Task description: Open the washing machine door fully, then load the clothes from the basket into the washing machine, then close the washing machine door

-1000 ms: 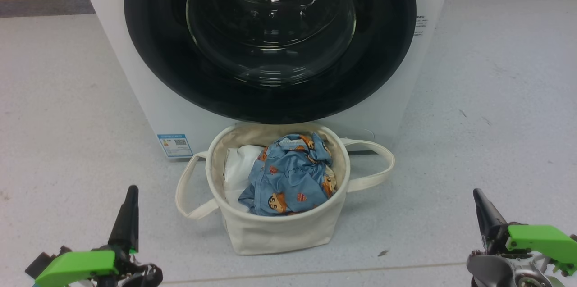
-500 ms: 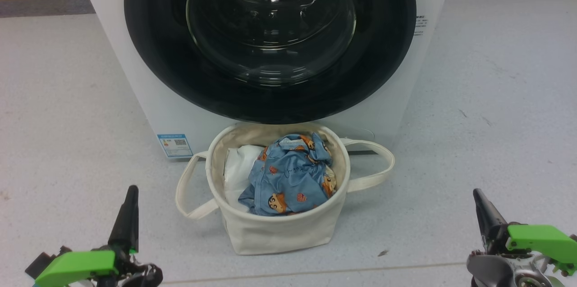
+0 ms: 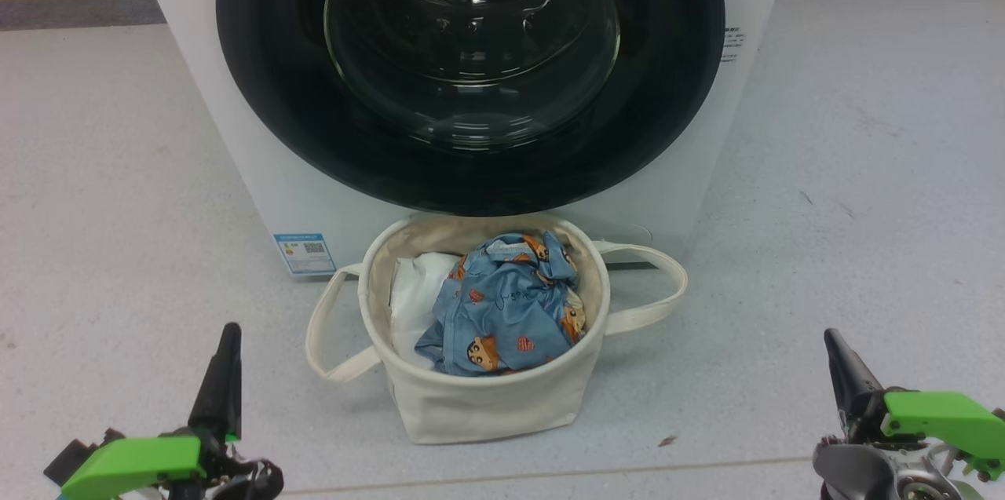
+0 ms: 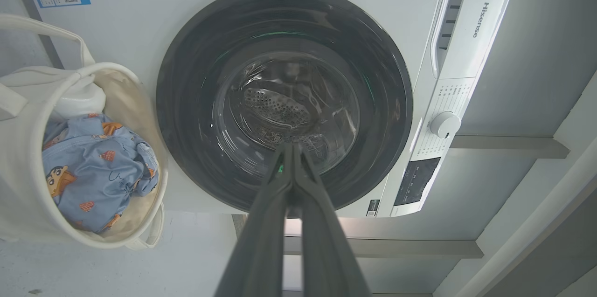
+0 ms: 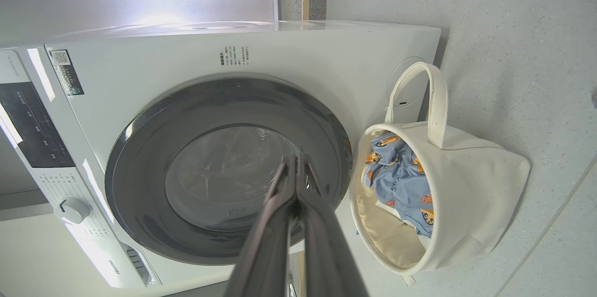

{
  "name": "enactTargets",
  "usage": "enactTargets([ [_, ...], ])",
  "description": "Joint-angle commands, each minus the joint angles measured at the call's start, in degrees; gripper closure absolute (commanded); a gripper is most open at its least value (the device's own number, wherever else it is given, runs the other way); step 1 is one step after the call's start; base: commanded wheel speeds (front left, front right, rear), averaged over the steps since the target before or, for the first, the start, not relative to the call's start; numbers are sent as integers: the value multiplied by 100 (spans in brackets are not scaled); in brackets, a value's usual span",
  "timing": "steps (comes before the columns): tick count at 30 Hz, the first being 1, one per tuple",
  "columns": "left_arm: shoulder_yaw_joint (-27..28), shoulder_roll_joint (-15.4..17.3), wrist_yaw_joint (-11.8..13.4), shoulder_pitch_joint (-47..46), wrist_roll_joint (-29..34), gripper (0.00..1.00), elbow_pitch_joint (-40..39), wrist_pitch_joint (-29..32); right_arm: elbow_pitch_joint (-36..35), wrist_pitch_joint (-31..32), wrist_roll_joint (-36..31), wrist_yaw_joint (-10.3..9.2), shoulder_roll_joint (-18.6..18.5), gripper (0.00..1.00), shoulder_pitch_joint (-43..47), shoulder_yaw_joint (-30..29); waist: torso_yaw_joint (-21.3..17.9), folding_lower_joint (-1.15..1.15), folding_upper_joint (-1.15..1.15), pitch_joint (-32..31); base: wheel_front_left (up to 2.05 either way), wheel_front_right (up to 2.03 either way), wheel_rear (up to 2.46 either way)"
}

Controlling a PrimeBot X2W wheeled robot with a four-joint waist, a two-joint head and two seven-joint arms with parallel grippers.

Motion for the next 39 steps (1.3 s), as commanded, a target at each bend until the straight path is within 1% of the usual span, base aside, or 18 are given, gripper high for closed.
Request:
enactTargets([
  [1,197,37,5,-131,61,100,-179,40,-210,-56,49,83,-147,100,-249,79,0,0,0,0,0,0,0],
  [28,197,36,5,-131,61,100,-179,41,-210,-56,49,83,-147,100,-249,79,0,0,0,0,0,0,0],
  [29,-1,-1,0,-1,-1,0,4,0,4,1,0,-1,2,0,-1,1,0,0,0,0,0,0,0],
  [31,-13,-12,0,29,-4,0,175,-6,144,5,-3,-2,55,0,61,28,0,0,0,0,0,0,0],
  [32,-15,-19,0,69,-5,100,250,-8,216,6,-3,-3,87,100,102,49,-1,0,0,1,0,0,0],
  [33,-14,-24,-1,79,-6,0,300,-21,250,1,-9,-2,112,0,116,49,-1,0,0,5,0,0,0],
  [36,-13,-23,-6,40,-16,0,335,-46,260,-9,-13,0,137,0,93,15,6,4,0,0,0,0,0],
  [39,-7,-21,-14,-2,-25,0,379,-78,281,-20,-32,2,161,0,71,-23,11,2,0,-3,0,0,0],
])
